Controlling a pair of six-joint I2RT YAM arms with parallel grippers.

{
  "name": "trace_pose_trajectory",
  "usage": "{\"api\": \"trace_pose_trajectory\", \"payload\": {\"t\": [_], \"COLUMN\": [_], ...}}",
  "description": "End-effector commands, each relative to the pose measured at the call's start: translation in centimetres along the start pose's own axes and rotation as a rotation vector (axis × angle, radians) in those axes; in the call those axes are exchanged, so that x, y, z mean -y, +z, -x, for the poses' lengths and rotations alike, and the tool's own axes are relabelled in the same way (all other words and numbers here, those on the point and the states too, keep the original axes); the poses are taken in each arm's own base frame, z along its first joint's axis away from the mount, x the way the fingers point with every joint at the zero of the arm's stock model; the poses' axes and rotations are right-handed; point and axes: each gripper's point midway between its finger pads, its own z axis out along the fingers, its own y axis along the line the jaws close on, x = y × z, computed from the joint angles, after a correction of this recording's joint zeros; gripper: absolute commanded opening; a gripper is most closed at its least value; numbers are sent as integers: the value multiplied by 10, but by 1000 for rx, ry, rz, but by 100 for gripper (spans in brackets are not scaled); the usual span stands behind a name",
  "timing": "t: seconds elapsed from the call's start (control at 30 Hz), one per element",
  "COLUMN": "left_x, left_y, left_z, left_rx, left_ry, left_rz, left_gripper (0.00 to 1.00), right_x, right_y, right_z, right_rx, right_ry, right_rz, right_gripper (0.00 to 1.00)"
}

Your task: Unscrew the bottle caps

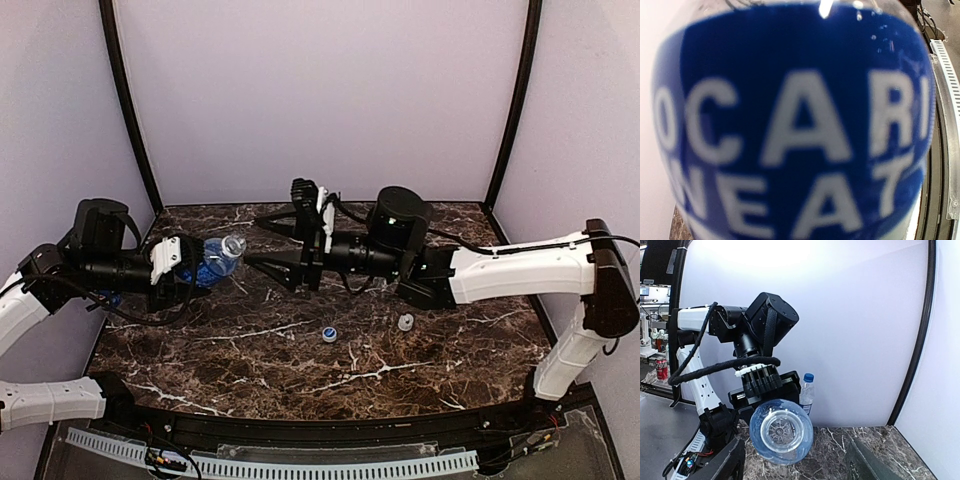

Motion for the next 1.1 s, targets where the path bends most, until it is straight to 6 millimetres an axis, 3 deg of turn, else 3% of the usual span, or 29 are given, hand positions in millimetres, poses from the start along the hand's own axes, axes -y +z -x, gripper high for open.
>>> {"api": "trace_pose_trajectory", "payload": {"t": [0.0,0.1,0.2,0.4,0.63,0.7,0.83,0.87,0.93,0.97,1.07], "left_x": [3,3,2,2,2,2,2,2,3,3,1], "left_y": [-6,-5,-5,-5,-5,-5,-5,-5,-5,-5,-7], "left_z": [6,5,5,5,5,5,4,4,3,3,0], "left_rx": [14,10,10,14,15,15,12,12,11,11,1], "left_ry": [2,4,8,10,11,11,11,11,12,11,18], "left_rz": [-26,-25,-22,-19,-17,-17,-16,-17,-15,-13,11], "left_gripper": [39,39,39,39,39,39,39,41,63,88,98], "right_x": [-10,-15,-19,-16,-11,-11,-14,-13,-13,-12,-6], "right_y": [18,25,33,39,43,43,42,41,41,41,39], "right_z": [42,34,24,10,-7,-8,-2,-1,0,1,-1], "right_rx": [141,137,109,67,13,9,19,19,3,-11,-87], "right_ry": [-64,-46,-29,-7,11,18,21,25,31,36,43], "right_rz": [76,100,115,102,76,78,92,88,88,83,74], "right_gripper": [66,58,56,54,43,32,0,0,0,0,0]}}
